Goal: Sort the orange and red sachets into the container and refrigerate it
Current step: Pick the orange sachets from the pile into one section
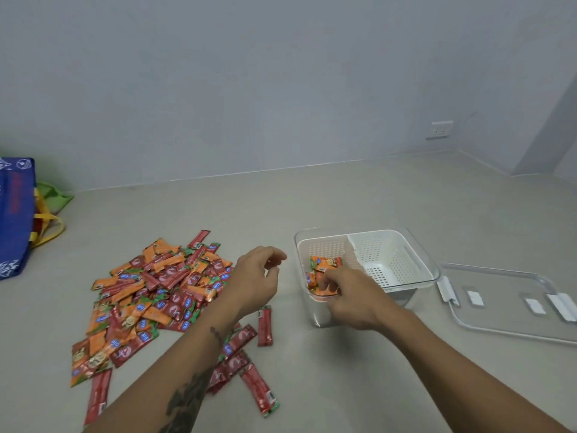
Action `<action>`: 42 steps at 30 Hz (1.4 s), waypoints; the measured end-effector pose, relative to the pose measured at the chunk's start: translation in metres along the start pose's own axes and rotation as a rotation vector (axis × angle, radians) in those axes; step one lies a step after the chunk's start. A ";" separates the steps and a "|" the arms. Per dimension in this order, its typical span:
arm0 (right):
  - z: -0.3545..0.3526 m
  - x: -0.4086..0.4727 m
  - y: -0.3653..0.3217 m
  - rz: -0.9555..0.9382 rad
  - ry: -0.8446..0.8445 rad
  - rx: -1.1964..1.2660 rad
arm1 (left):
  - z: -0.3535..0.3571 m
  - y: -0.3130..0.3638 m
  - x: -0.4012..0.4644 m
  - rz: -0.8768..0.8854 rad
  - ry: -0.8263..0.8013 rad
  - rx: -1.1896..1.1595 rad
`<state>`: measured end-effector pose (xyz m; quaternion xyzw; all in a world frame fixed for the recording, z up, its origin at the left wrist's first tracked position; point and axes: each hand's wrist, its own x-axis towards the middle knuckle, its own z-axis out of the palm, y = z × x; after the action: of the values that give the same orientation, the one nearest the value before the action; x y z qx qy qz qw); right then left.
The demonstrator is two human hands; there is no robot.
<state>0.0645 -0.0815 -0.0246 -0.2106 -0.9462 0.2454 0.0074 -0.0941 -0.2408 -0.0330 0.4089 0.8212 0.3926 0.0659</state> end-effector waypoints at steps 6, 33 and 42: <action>0.014 0.020 -0.088 -0.172 0.049 0.131 | -0.060 -0.055 -0.053 -0.161 0.017 -0.035; 0.199 0.131 -0.277 -0.318 -0.386 -0.068 | -0.136 -0.252 -0.139 -0.852 0.127 0.436; 0.243 0.142 -0.277 -0.334 -0.234 -0.539 | -0.139 -0.271 -0.144 -0.687 0.245 0.174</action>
<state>-0.2030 -0.3558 -0.1214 -0.0173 -0.9930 0.0044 -0.1168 -0.2273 -0.5237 -0.1586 0.0635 0.9426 0.3224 0.0598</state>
